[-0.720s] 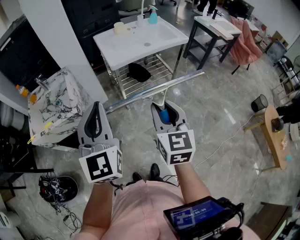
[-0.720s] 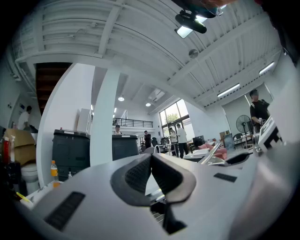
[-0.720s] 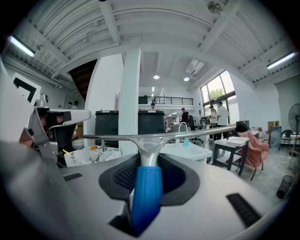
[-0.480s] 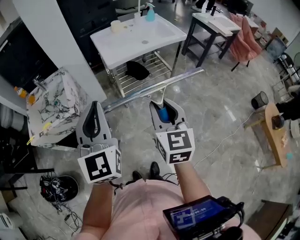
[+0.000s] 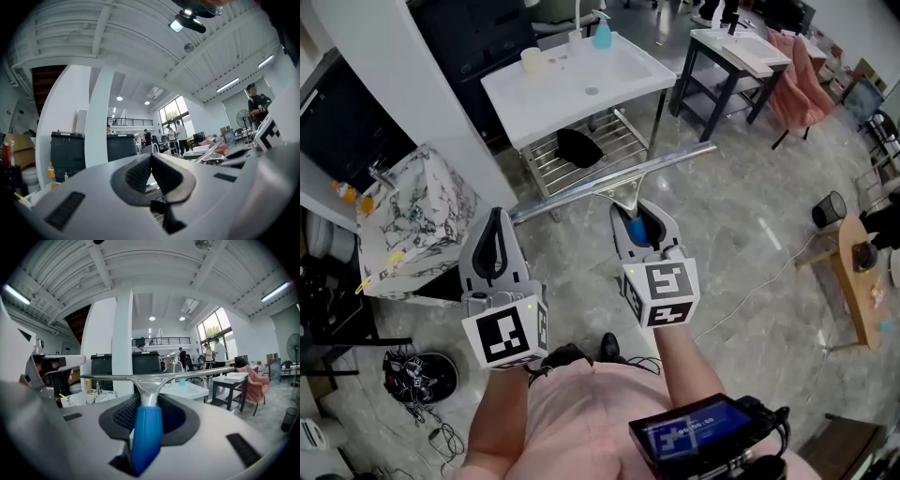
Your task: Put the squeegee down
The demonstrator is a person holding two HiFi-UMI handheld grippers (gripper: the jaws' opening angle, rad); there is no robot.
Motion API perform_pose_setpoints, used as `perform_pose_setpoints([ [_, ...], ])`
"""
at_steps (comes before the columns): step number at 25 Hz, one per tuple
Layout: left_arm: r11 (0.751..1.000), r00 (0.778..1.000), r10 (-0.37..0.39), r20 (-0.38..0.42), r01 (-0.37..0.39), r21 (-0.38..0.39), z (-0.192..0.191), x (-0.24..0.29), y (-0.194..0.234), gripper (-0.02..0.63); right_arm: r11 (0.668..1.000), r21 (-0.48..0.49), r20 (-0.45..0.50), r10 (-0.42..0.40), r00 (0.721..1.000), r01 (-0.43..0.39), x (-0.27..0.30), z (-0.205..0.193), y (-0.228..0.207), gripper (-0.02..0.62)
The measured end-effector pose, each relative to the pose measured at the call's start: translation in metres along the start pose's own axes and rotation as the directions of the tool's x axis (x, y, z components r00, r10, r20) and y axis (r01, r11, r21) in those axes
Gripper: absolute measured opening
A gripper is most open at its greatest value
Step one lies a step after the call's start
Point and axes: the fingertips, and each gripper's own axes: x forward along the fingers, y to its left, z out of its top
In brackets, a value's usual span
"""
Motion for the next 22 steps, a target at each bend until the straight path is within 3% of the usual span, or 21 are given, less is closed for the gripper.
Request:
perform_pose_setpoints([
  [11,1.000,1.000,-0.001,-0.017,0.001,0.003,-0.020,0.060,0.002,0.009,0.999,0.023,-0.017,-0.030,0.999,0.030,0.054,-0.002,-0.041,0.110],
  [22,1.000,0.998,0.018,-0.066,-0.020,-0.024,-0.084,0.200,0.058,0.009,1.000,0.020,-0.114,-0.008,0.993,0.011,0.208,-0.025,-0.053,0.110],
])
